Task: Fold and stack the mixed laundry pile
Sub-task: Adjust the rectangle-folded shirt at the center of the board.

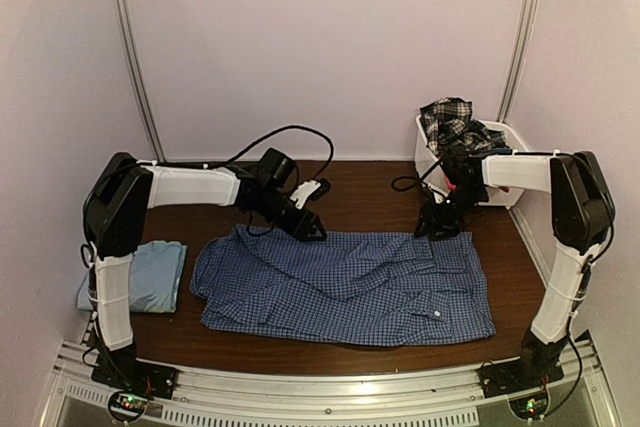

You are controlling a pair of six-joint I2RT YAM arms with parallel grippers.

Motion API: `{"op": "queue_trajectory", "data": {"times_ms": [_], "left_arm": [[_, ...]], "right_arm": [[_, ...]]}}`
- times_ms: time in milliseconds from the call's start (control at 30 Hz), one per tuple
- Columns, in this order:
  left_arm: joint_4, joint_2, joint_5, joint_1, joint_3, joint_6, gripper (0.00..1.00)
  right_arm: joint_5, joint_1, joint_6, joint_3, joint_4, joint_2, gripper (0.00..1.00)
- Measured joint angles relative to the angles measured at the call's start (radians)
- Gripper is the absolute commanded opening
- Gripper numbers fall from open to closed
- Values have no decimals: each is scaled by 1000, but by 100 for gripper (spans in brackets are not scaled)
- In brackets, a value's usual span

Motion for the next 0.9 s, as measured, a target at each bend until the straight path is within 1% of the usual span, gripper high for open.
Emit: {"op": "queue_trajectory", "data": {"times_ms": [167, 367, 433, 467, 600, 667, 700, 900], "left_arm": [[6, 3, 13, -11, 0, -16, 46], [-2, 3, -1, -10, 0, -12, 47], [-6, 3, -9, -10, 0, -10, 47], [-6, 3, -13, -10, 0, -10, 47], [-6, 3, -25, -10, 0, -8, 47], [-7, 3, -32, -10, 0, -8, 47], [-7, 3, -36, -10, 0, -8, 47], [-2, 0, -53, 0, -10, -12, 47]], "right_arm": [[47, -6, -1, 0, -2, 6, 48], [37, -6, -1, -10, 8, 45, 48], [27, -6, 0, -21, 15, 60, 46], [18, -6, 0, -24, 16, 67, 42], [5, -7, -1, -24, 26, 71, 19], [-5, -7, 3, -27, 26, 72, 4], [-10, -7, 8, -27, 24, 71, 0], [-19, -7, 18, -37, 5, 17, 0]]}}
